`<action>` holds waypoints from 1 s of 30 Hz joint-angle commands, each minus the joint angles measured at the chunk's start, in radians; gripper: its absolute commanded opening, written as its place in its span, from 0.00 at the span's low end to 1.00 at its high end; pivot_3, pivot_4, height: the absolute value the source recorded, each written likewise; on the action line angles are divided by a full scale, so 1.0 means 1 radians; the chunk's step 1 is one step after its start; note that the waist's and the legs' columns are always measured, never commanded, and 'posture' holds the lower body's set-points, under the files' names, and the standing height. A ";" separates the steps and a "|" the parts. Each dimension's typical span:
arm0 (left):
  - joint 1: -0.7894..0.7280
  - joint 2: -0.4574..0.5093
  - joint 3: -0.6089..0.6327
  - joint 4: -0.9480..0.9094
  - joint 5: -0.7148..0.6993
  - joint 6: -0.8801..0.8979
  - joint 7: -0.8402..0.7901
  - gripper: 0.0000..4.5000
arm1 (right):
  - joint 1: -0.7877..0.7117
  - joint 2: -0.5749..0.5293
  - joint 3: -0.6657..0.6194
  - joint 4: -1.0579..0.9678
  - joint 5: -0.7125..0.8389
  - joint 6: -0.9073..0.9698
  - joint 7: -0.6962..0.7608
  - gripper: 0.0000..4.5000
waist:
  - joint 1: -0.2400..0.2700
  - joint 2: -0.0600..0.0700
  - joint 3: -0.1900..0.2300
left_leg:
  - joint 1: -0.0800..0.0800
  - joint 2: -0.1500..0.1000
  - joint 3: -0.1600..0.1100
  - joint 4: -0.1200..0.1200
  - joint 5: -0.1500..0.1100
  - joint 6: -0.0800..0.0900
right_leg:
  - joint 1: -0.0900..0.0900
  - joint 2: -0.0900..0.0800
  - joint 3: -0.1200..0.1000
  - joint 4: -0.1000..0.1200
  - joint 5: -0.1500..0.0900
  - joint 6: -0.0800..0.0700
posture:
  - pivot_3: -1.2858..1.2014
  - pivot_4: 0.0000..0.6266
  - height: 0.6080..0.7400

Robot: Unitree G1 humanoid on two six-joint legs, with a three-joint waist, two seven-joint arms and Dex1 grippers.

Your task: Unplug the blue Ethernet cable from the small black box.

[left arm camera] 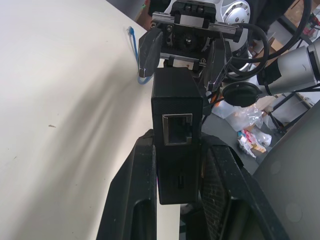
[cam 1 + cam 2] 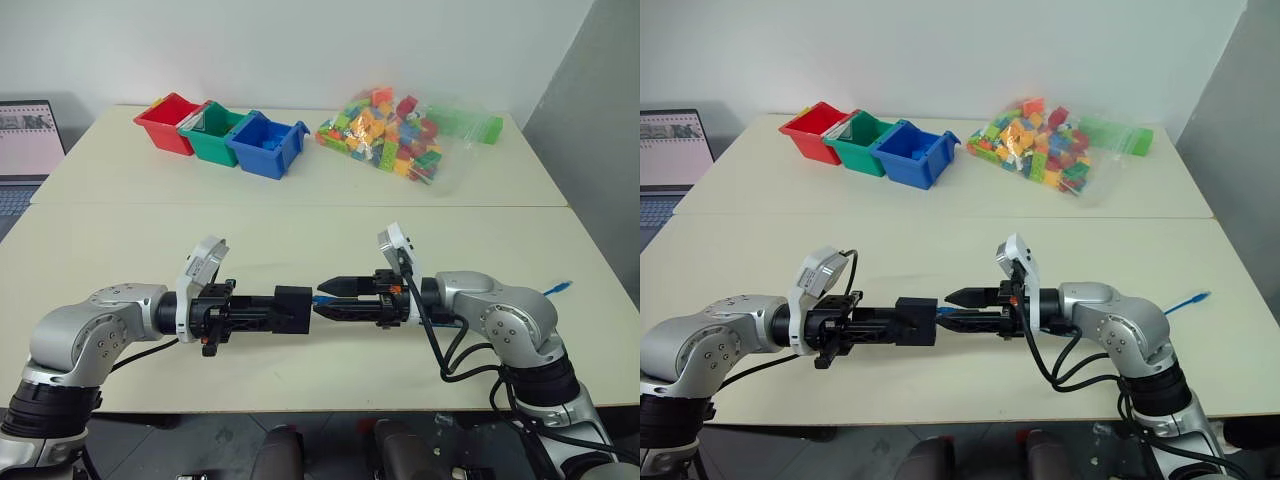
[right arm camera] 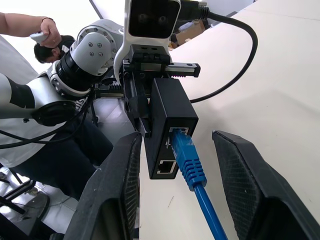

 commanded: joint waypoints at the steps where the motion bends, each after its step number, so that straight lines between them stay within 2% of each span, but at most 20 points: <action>1: -0.012 0.004 0.027 -0.020 -0.014 -0.007 -0.011 0.18 | -0.013 0.005 -0.012 -0.007 0.022 0.002 -0.002 0.53 | 0.000 0.000 0.000 | 0.000 0.000 0.000 0.000 0.000 0.000 | 0.000 0.000 0.000 0.000 0.000 0.000 | 0.52 0.24 1.00; 15: -0.015 0.003 0.028 -0.017 -0.013 -0.009 -0.009 0.18 | -0.029 -0.007 0.001 0.014 0.003 -0.012 0.013 0.53 | 0.000 0.000 0.000 | 0.000 0.000 0.000 0.000 0.000 0.000 | 0.000 0.000 0.000 0.000 0.000 0.000 | 0.52 0.24 1.00; 26: -0.022 -0.005 0.026 -0.011 -0.019 -0.004 -0.002 0.18 | -0.032 -0.028 0.024 0.013 -0.022 -0.044 0.038 0.02 | -0.001 0.000 0.000 | 0.000 0.000 0.000 0.000 0.000 0.000 | 0.000 0.000 0.000 0.000 0.000 0.000 | 0.52 0.24 1.00; 30: -0.024 -0.008 0.025 -0.009 -0.021 -0.002 -0.002 0.18 | -0.033 -0.032 0.030 0.012 -0.026 -0.050 0.045 0.02 | -0.002 0.000 0.000 | 0.000 0.000 0.000 0.000 0.000 0.000 | 0.000 0.000 0.000 0.000 0.000 0.000 | 0.52 0.24 1.00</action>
